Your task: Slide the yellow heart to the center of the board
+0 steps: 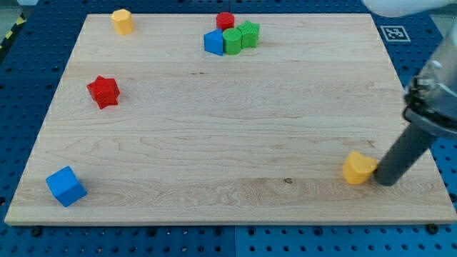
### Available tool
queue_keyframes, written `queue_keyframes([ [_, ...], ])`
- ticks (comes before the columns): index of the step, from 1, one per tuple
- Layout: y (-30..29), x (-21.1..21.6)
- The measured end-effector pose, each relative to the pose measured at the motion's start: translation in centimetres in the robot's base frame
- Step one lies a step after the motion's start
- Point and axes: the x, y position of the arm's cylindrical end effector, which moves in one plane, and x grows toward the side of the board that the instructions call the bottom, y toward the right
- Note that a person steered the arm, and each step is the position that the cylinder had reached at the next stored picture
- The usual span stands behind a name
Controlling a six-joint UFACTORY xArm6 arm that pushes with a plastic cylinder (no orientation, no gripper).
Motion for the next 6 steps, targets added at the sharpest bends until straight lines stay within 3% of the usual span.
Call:
queue_keyframes([
  [2,-8.9,-1.0],
  [3,-10.5,-2.2],
  [6,-7.6,-1.1],
])
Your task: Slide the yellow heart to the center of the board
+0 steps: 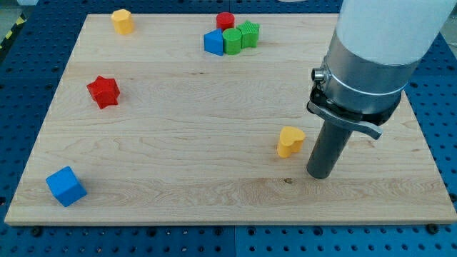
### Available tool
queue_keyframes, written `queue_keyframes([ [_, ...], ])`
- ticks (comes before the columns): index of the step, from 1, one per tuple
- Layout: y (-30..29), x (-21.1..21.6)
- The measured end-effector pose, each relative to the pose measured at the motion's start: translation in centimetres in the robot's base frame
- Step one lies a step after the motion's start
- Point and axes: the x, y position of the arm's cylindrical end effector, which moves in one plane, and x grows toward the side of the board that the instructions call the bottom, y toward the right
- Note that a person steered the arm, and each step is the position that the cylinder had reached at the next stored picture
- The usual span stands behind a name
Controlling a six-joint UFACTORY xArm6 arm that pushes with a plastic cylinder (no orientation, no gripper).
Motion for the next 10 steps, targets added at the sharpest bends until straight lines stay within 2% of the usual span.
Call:
queue_keyframes([
  [1,0.0,0.0],
  [2,-0.4,-1.8],
  [4,-5.4,-3.6],
  [6,-9.1,-8.4],
  [7,-9.2,-10.0],
  [9,-5.7,-13.4],
  [10,-5.1,-16.3],
])
